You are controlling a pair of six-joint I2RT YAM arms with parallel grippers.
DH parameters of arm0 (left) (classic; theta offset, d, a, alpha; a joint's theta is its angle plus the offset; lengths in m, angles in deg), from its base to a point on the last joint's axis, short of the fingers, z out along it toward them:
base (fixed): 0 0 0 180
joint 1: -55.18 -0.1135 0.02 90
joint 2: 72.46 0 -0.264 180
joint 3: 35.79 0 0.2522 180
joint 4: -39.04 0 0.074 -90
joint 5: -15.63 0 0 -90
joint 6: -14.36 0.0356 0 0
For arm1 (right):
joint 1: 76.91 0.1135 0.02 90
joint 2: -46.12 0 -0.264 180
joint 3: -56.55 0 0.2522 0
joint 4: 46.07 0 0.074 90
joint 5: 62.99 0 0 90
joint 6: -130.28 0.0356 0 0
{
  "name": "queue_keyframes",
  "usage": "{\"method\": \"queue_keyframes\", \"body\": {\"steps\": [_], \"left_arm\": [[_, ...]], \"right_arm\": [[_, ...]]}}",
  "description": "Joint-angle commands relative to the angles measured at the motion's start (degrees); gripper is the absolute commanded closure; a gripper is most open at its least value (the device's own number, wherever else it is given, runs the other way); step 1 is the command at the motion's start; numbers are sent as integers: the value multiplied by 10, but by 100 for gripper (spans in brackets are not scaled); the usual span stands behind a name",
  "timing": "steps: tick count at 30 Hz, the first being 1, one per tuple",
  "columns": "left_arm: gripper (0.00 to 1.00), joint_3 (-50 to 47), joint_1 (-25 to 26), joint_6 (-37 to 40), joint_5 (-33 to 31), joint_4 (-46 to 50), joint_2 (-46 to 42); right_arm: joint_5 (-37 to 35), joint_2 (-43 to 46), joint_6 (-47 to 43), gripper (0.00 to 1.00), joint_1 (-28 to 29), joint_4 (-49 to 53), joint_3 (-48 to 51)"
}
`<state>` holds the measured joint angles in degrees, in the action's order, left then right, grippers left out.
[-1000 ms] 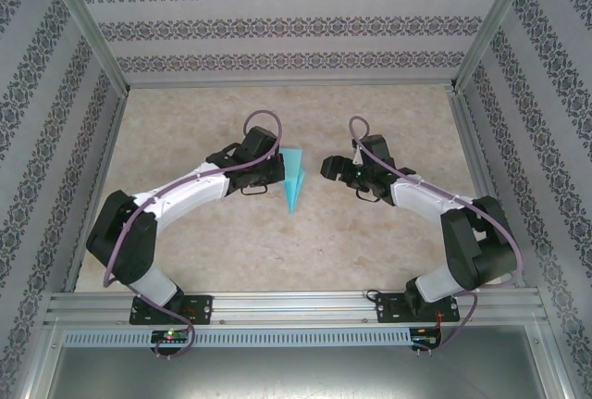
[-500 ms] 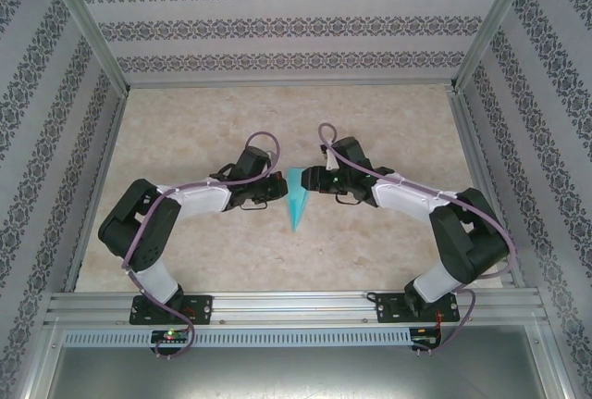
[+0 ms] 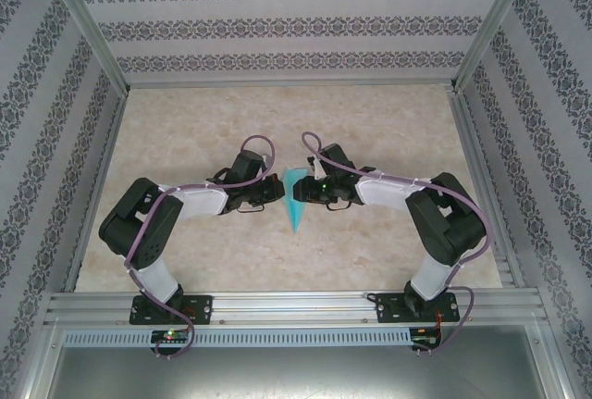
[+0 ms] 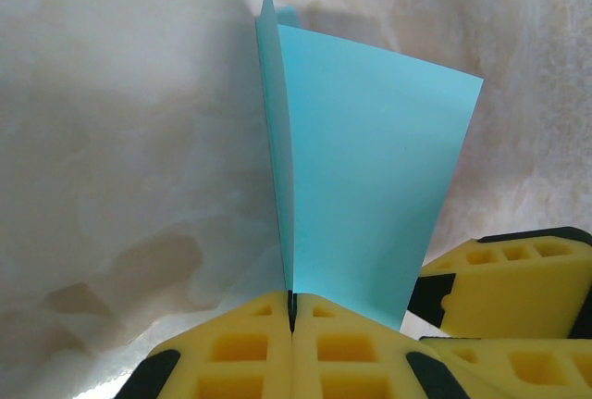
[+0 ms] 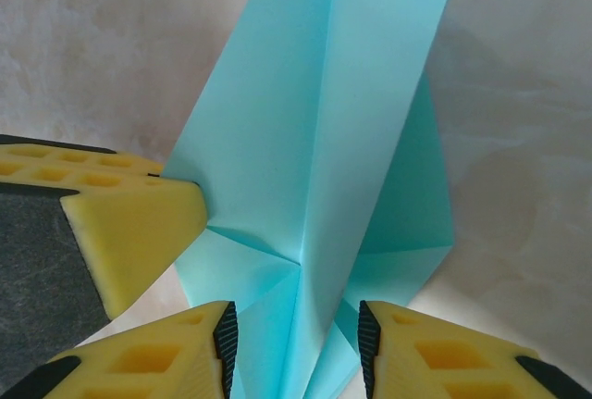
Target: Fold a paper plane with a square sheet of paper (pick it up from the middle)
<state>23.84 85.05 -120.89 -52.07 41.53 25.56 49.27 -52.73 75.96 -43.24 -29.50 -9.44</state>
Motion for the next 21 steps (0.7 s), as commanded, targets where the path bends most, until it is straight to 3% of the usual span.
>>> {"method": "queue_keyframes", "body": {"steps": [1,6,18,21], "left_arm": [[97,-7,-7,-1,4,-24,-1],[97,-9,-8,-3,4,-26,-1],[97,-8,-8,-4,3,-24,-1],[97,-9,-8,-4,2,-22,-2]], "right_arm": [[18,-14,4,59,12,19,-19],[-1,-22,3,51,18,33,-20],[39,-30,23,46,34,17,-23],[22,-20,23,45,35,17,-17]]}}
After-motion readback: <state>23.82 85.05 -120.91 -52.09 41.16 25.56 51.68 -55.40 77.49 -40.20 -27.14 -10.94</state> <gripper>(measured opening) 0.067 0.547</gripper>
